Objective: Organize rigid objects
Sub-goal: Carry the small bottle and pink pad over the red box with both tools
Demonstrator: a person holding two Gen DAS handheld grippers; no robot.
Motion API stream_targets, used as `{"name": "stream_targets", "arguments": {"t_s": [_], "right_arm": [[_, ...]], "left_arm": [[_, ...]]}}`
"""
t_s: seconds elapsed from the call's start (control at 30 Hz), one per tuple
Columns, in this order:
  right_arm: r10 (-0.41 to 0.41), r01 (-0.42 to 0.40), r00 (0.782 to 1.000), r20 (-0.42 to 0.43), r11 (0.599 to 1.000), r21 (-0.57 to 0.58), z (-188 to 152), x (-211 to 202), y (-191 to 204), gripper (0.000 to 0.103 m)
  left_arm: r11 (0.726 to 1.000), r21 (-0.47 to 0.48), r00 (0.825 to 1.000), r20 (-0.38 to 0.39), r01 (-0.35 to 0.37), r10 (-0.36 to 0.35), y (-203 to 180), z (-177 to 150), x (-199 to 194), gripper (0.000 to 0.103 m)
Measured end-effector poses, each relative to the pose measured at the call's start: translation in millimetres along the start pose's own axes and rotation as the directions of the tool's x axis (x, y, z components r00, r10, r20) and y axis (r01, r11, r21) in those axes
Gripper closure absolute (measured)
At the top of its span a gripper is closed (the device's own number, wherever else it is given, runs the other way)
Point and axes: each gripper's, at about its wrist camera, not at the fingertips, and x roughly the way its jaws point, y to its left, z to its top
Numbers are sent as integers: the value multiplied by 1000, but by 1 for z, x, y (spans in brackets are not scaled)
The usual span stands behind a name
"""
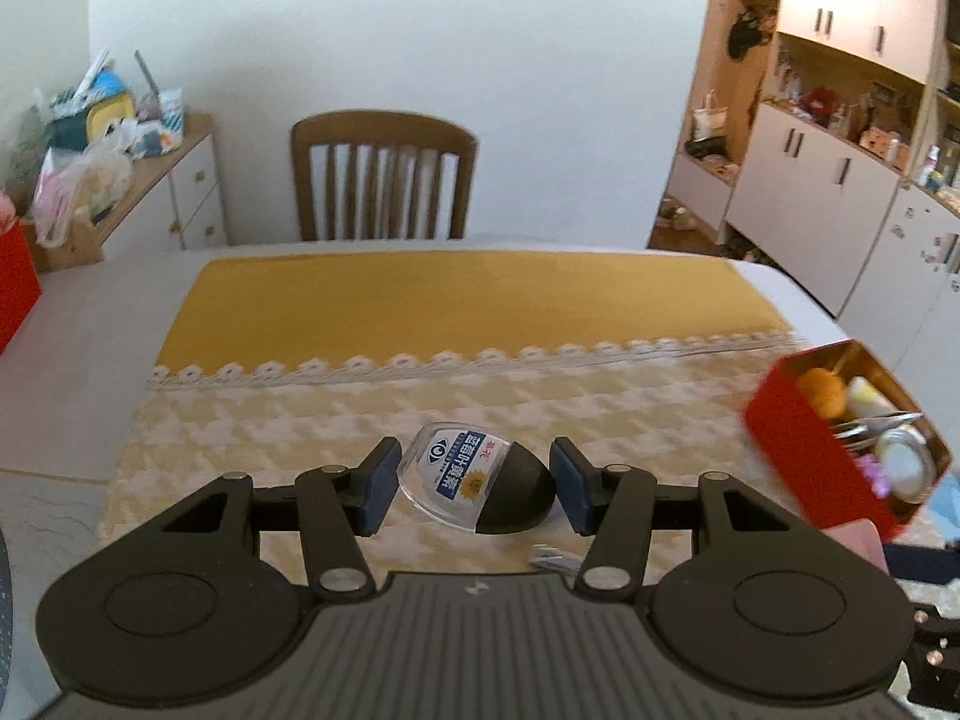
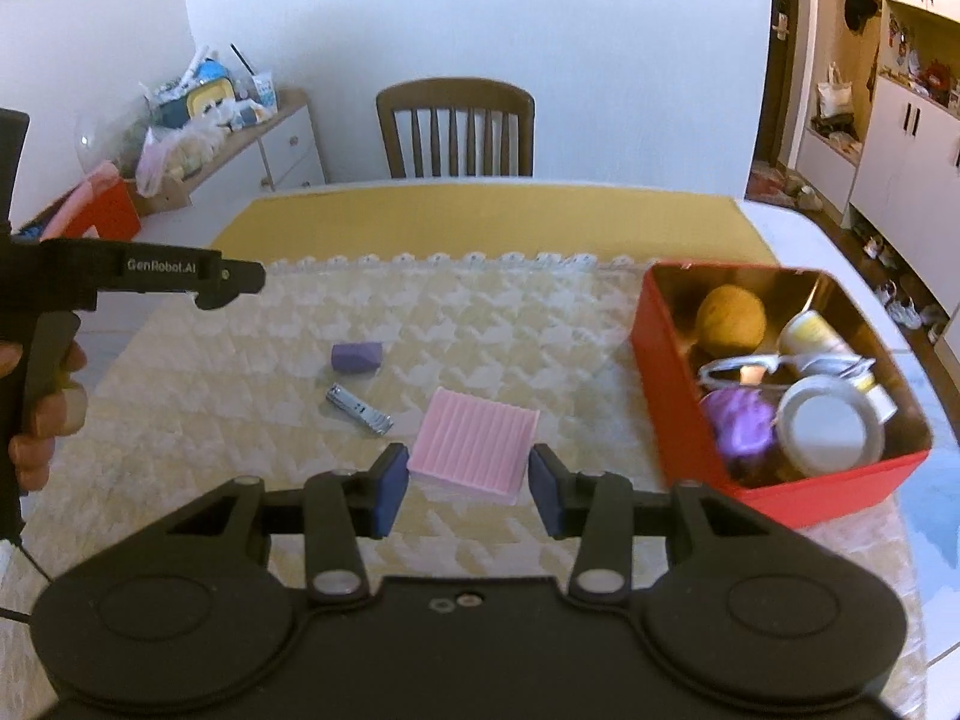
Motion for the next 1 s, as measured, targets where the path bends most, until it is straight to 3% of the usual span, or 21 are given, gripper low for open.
{"name": "stream_targets", "arguments": {"t_s": [0.43,1.0], "right_arm": [[10,-9,999,42,1000,-29,3,-38,-87,60],[-23,23,1000,9,999,-45,-10,-34,-194,60]], "left_arm": [[994,43,994,24,104,-105,-119,8,-15,49],[978,116,984,-52,175,-170,-259,16,33,49]]}}
